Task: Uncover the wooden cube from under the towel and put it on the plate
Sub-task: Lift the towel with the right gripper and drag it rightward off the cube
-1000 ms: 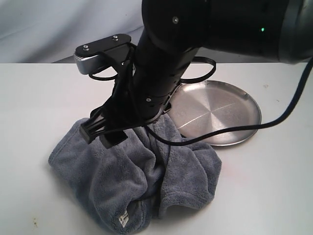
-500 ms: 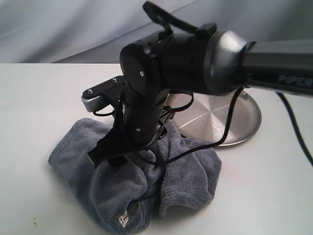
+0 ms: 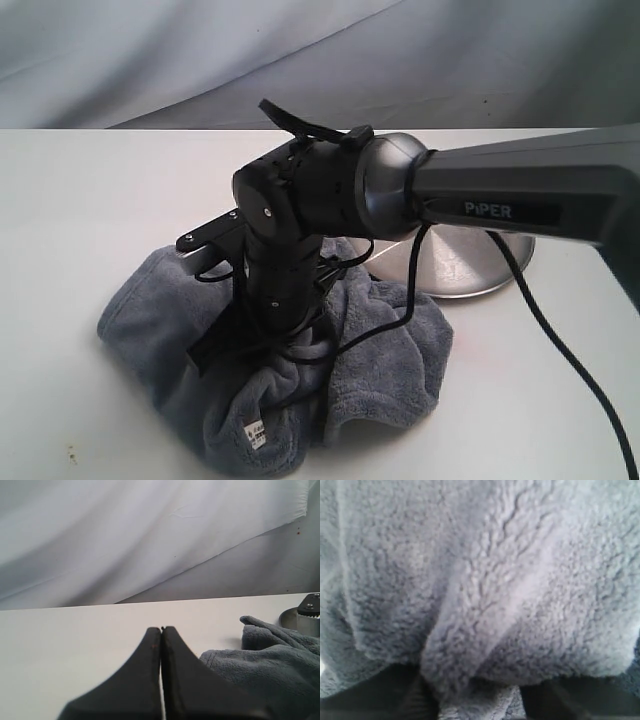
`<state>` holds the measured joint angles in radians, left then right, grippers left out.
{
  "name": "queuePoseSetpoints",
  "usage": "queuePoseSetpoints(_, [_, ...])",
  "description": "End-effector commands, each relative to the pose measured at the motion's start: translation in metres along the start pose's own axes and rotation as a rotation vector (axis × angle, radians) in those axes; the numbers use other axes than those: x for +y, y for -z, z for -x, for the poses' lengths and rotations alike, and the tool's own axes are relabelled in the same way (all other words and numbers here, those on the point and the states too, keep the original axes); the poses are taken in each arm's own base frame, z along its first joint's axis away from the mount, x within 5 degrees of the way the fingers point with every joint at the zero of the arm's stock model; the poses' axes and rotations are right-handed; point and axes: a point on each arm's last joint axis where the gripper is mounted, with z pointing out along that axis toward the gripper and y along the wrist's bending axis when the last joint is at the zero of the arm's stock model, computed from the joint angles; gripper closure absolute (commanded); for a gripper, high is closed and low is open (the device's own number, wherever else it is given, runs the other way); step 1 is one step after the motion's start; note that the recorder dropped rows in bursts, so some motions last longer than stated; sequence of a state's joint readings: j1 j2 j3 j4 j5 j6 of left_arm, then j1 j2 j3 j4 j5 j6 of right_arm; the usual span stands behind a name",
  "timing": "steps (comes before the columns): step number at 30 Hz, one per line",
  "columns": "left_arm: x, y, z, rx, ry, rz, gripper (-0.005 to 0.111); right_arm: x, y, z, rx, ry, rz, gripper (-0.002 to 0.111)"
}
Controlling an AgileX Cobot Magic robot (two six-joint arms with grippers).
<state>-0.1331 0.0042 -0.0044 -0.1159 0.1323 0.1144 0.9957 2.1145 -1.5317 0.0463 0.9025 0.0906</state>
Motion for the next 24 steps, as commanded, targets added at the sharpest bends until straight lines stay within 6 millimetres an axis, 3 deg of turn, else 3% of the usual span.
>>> queuePoseSetpoints(1, [0.0,0.0,-0.001,0.0,0.004,-0.005,0.107,0.0,-0.001,0.002,-0.011,0.014,-0.005,0.094])
queuePoseSetpoints(3, [0.0,0.0,-0.001,0.0,0.004,-0.005,0.107,0.0,-0.001,0.002,-0.011,0.014,-0.005,0.108])
queuePoseSetpoints(12, [0.0,0.0,-0.001,0.0,0.004,-0.005,0.107,0.001,0.008,-0.001,0.002,0.015,-0.006,0.108])
queuePoseSetpoints(24, [0.0,0.0,-0.001,0.0,0.004,-0.005,0.107,0.004,0.084,-0.002,-0.177,0.02,0.015,0.108])
